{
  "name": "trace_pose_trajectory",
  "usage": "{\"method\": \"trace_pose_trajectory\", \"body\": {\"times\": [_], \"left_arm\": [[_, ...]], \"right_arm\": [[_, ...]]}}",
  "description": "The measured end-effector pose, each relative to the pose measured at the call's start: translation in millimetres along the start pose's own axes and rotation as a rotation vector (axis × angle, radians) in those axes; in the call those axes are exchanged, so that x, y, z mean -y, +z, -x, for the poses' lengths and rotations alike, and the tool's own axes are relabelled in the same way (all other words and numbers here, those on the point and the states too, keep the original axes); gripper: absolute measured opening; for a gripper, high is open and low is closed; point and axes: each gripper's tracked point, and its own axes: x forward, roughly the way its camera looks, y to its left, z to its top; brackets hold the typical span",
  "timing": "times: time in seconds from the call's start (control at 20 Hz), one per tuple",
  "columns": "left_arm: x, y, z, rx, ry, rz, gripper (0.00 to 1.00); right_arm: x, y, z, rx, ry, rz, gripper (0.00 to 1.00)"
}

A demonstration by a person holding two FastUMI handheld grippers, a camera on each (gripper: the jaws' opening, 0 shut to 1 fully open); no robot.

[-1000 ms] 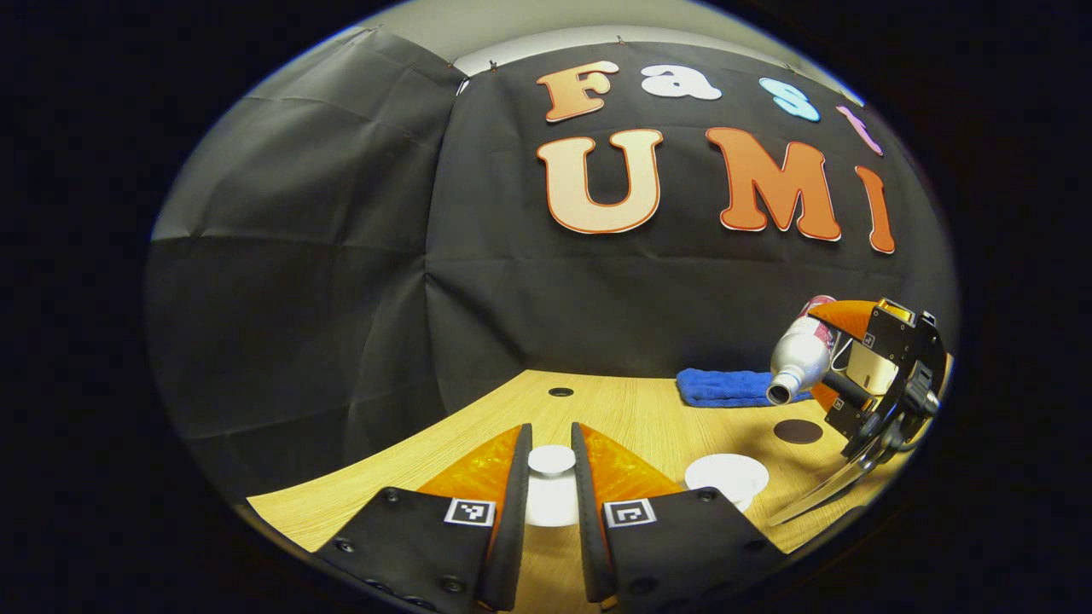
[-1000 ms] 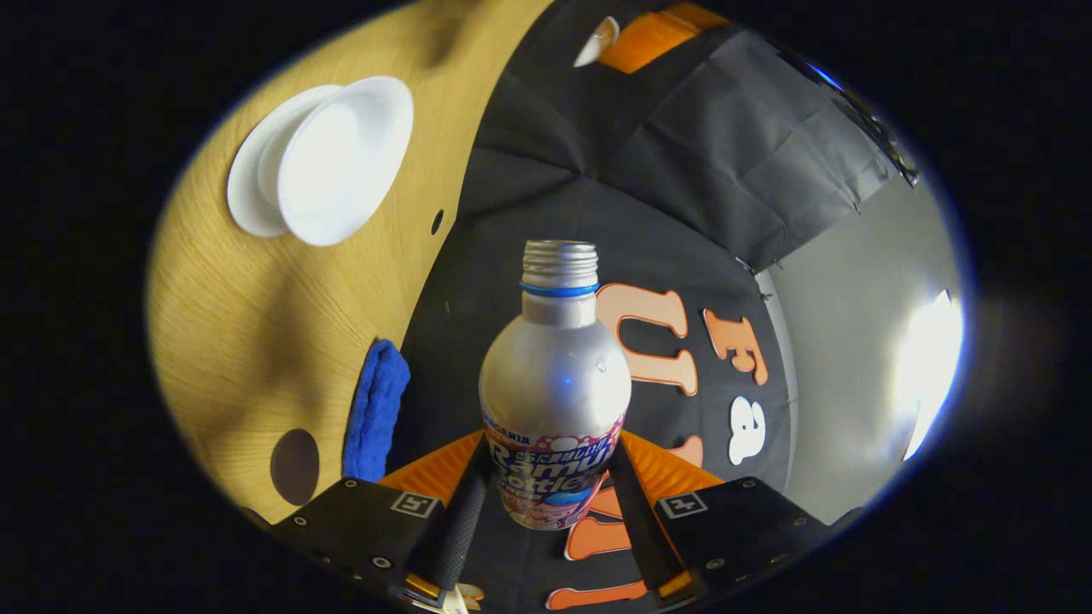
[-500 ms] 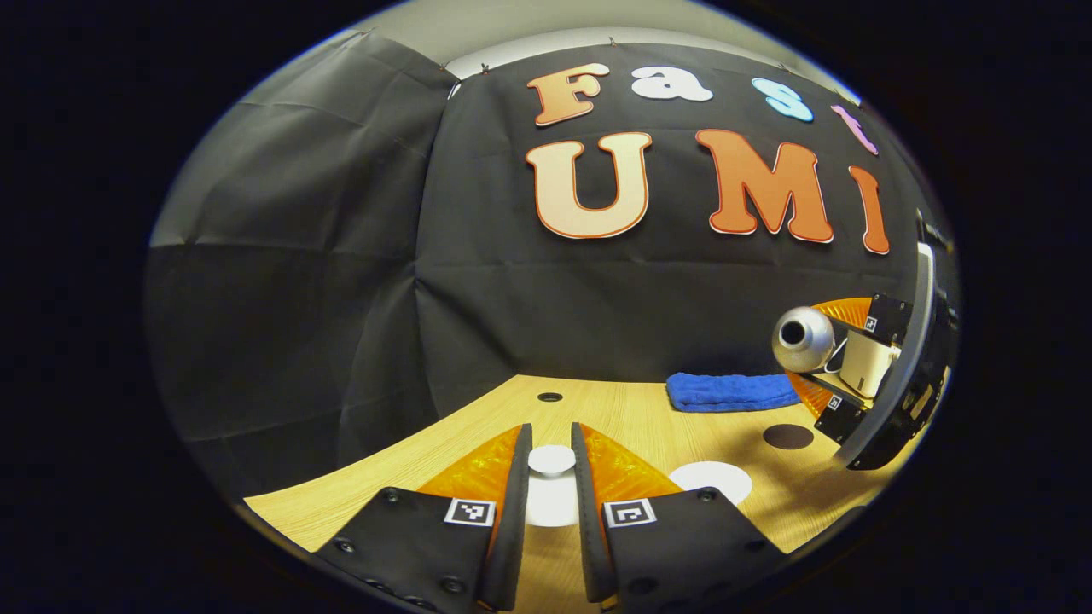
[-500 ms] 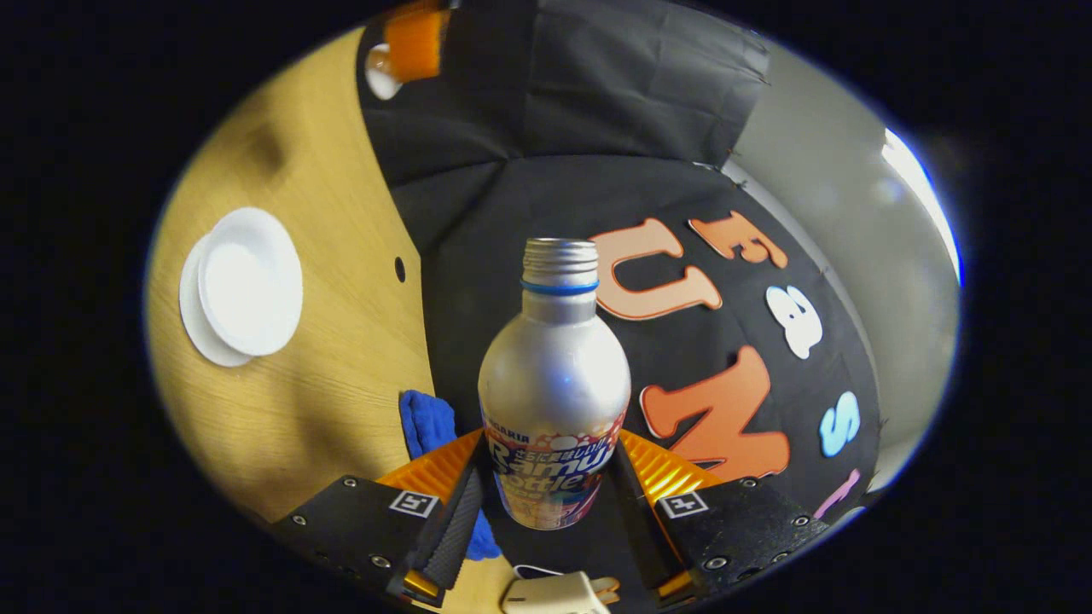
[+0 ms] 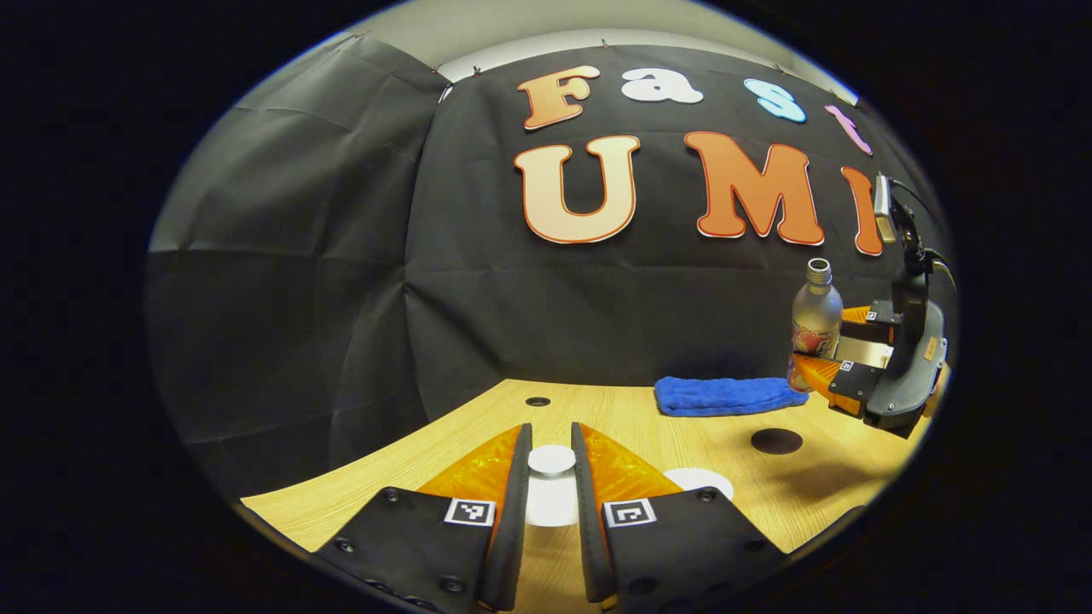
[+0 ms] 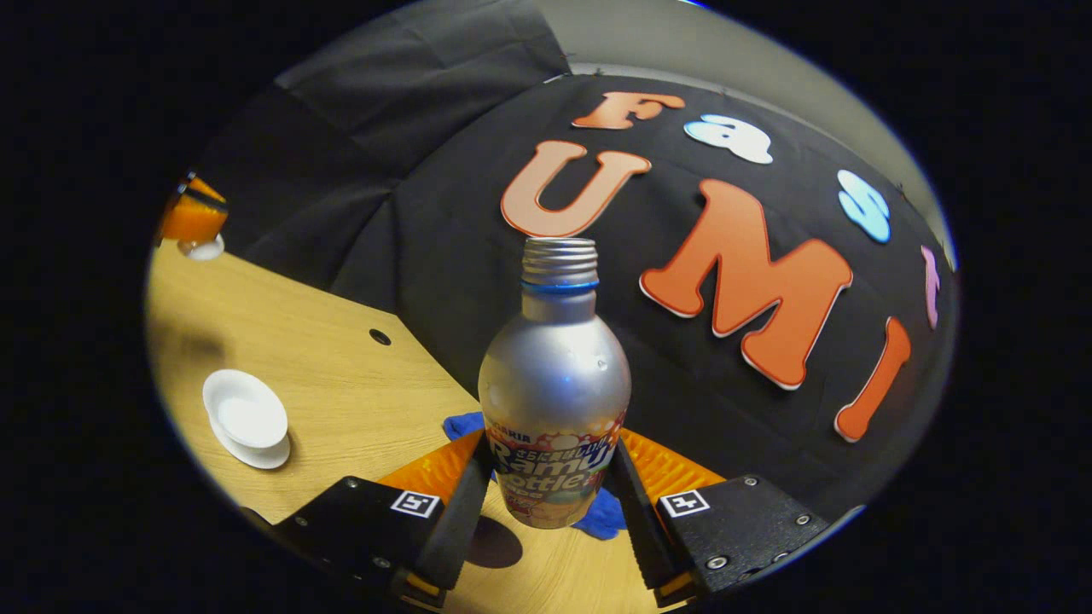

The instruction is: Open the teacup lid with one hand, grasp the water bottle and pour water into the teacup with the other hand; after pouring, place the water bottle on the coaster and then close the teacup lid.

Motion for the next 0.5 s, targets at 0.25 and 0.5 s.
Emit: {"method": "trace_pose_trajectory", "body": {"times": [0.25,0.5], "left_arm": [[10.0,6.8,1.6,0.016,-0.019,0.005,0.32],[20.6,8.8,2.3,0.023,-0.042,0.02,0.32]], "right_arm": [[-10.3,-14.6,-11.7,-0.101,0.08,-0.242,0.79],[-21.5,-42.1,-26.0,-0.193,0.091,-0.306,0.79]]}}
